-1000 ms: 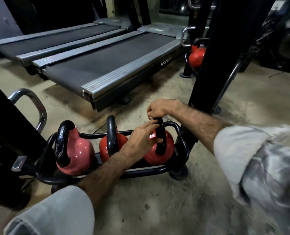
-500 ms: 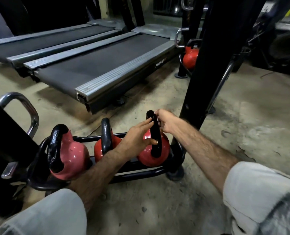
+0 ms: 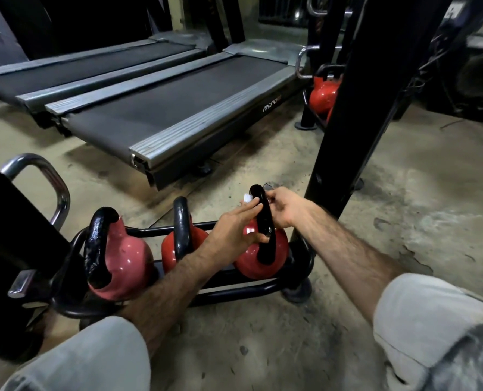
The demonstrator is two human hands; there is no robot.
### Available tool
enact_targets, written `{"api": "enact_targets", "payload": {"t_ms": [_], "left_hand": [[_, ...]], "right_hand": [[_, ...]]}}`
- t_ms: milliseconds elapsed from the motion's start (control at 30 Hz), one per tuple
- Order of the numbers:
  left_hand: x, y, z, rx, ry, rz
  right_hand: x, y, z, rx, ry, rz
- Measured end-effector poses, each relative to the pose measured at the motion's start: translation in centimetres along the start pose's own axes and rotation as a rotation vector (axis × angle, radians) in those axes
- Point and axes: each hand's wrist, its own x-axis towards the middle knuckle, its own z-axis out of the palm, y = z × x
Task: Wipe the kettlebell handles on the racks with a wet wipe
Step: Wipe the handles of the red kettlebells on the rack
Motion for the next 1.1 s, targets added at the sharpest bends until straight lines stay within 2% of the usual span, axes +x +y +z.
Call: {"api": "enact_targets", "payload": {"t_ms": [67,133,267,333,400,467,600,700,767,833,1000,1100], "left_hand": [[0.0,-0.2,0.0,0.003,-0.003,0.002],[0.0,-0.2,-0.1,-0.004,-0.004,0.003],[0.0,-0.1,-0.2,0.001,-0.009,0.006],[0.0,-0.2,-0.2,-0.006,-0.01,0.0],[0.0,-0.1,-0.1,-0.014,-0.004,-0.013],[0.1,0.1,-0.1,-0.004,0.007,-0.017],[0.4,0.3,-0.2,0.079,0.006,0.011],[0.4,0.1,-0.2,0.068,0.012,0.006],[0.4,0.1,-0.1,0.032,0.01,-0.009],[0.4,0.2,-0.1,0.018,-0.002,-0.018],[0.2,0.6,-0.6,0.074,-0.034,-0.019],[0.2,0.6,-0.7,0.107,-0.024,0.008]], "right_hand": [[-0.9,-0.6,-0.3,-0.134,0.043,-0.043],[-2.0,-1.4,-0.4,-0.239,0.01,-0.103],[-2.2,-2.1,0.8,-0.441,0.124,-0.244],[-1.9,-1.7,0.7,-0.364,0.08,-0.186],[-0.9,-1.0,0.2,-0.143,0.01,-0.102],[0.5,-0.2,-0.2,0.014,0.027,-0.068],[-0.5,0.9,0.1,0.039,0.047,-0.139],[-1.5,1.7,-0.5,-0.016,0.21,-0.374],[-2.1,2.0,-0.7,-0.256,0.333,-0.631],[-2.8,1.8,-0.5,-0.587,0.337,-0.798],[-2.9,-1.6,0.4,-0.933,0.136,-0.732],[-2.8,-4.1,2.3,-1.462,0.107,-0.677]]}}
